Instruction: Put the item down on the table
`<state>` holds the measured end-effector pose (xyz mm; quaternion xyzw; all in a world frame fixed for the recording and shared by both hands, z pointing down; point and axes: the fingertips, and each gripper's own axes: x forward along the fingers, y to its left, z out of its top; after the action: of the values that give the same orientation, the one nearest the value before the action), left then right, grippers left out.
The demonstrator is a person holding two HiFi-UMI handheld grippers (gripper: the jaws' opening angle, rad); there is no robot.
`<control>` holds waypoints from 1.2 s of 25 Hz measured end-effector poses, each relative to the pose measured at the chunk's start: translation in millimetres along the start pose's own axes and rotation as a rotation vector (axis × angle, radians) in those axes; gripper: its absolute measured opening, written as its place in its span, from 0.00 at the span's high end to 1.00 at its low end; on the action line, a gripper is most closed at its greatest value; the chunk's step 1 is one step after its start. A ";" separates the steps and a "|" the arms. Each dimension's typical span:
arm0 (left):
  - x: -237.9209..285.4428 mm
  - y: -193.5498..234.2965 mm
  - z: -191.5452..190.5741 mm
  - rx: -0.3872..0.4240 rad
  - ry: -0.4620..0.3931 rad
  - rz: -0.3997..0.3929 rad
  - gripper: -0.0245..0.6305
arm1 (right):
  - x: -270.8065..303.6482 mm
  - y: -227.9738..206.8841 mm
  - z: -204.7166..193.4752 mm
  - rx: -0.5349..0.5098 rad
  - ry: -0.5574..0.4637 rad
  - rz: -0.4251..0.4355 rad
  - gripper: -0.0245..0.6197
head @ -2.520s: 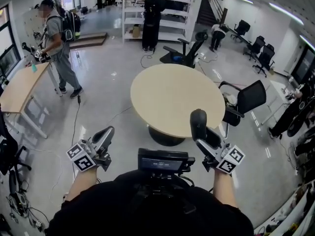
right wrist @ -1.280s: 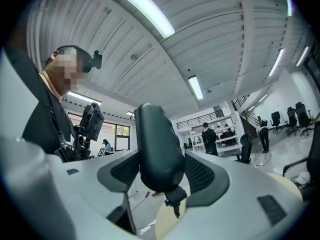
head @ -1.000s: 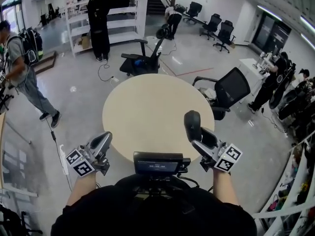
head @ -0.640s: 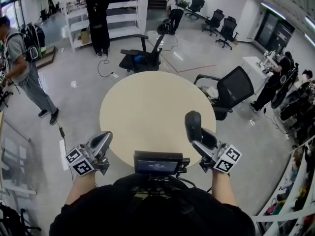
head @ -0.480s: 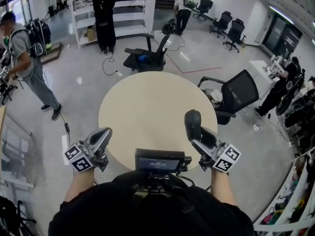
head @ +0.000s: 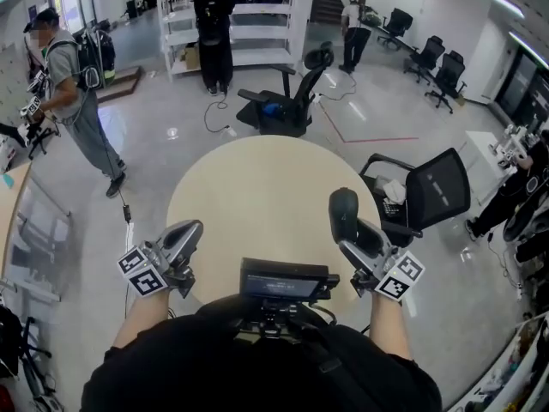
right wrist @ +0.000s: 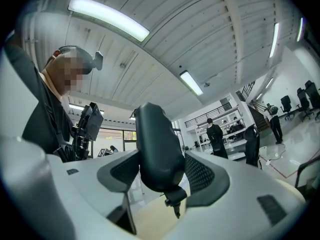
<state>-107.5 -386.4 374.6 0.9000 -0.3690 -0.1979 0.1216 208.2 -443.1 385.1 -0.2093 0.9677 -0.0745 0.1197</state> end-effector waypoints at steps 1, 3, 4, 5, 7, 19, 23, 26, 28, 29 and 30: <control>4.6 0.2 -1.5 0.002 0.005 0.005 0.96 | -0.9 -6.1 -1.8 0.003 0.003 0.004 0.51; 12.1 3.9 -4.2 0.000 0.017 0.009 0.96 | -0.3 -17.8 -5.9 0.011 0.006 0.002 0.51; 14.7 7.3 -5.0 -0.003 0.024 0.010 0.96 | 1.6 -22.8 -7.9 0.019 0.005 -0.002 0.51; 16.5 11.6 -5.0 -0.005 0.031 0.010 0.96 | 4.5 -26.9 -10.1 0.027 0.004 -0.007 0.51; 17.1 23.1 -3.0 -0.009 0.044 0.004 0.96 | 14.1 -31.4 -15.8 0.038 0.006 -0.019 0.51; 3.9 128.0 8.3 -0.031 0.096 -0.087 0.96 | 94.0 -29.3 -65.5 0.068 0.081 -0.158 0.51; 16.7 132.7 7.0 -0.038 0.100 -0.104 0.96 | 68.3 -50.9 -58.8 0.060 0.091 -0.244 0.51; 26.9 130.5 1.6 -0.045 0.112 -0.109 0.96 | 29.6 -70.1 -55.2 0.055 0.095 -0.329 0.51; 37.4 127.2 -5.5 -0.040 0.125 -0.113 0.96 | -4.8 -87.2 -53.7 0.056 0.092 -0.394 0.51; 43.3 125.7 -9.5 -0.035 0.132 -0.116 0.96 | -23.0 -96.8 -53.6 0.054 0.094 -0.428 0.51; 49.2 124.4 -13.5 -0.031 0.139 -0.118 0.96 | -41.4 -107.0 -54.0 0.050 0.100 -0.461 0.51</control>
<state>-146.2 -507.3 418.9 0.9297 -0.3028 -0.1473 0.1489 272.0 -517.0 466.1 -0.4177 0.8969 -0.1340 0.0565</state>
